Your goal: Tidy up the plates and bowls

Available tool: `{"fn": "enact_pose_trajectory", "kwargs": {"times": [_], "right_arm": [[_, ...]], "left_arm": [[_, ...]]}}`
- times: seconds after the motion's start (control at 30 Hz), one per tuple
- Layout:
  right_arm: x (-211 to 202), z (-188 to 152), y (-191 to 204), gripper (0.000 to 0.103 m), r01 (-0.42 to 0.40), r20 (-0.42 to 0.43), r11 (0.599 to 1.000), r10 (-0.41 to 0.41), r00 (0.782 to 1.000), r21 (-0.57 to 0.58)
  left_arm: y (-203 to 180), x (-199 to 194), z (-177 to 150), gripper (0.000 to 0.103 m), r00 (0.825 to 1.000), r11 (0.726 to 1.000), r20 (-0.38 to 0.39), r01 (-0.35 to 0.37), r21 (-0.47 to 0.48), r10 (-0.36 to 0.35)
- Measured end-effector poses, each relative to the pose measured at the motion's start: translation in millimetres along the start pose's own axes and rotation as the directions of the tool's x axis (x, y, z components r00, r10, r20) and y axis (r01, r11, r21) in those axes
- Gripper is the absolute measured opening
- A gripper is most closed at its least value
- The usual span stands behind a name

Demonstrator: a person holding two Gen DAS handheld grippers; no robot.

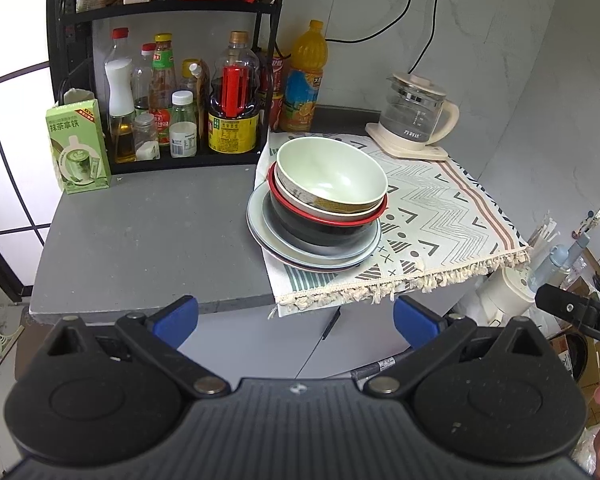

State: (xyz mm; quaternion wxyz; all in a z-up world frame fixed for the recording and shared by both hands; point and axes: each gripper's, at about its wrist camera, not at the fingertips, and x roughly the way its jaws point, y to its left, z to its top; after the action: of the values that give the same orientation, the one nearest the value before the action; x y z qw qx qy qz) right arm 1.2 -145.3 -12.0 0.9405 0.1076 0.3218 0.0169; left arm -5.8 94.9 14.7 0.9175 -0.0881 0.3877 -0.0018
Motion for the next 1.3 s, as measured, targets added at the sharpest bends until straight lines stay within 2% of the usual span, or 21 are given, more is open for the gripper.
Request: {"fn": "enact_pose_trajectory", "kwargs": {"times": [0.5,1.3], "right_arm": [[-31.2,-11.3,8.0,0.103,0.006,0.027,0.999,-0.005,1.0,-0.048],[-38.7,-17.5,11.8,0.103,-0.031,0.029,0.996,0.033,0.999,-0.083]], "left_arm": [[10.1,-23.4,-10.8,0.103,1.0,1.0,0.021,-0.023,0.01,0.023],[12.2,-33.6,-19.1,0.103,0.999,0.999,0.023,-0.05,0.002,0.05]]}}
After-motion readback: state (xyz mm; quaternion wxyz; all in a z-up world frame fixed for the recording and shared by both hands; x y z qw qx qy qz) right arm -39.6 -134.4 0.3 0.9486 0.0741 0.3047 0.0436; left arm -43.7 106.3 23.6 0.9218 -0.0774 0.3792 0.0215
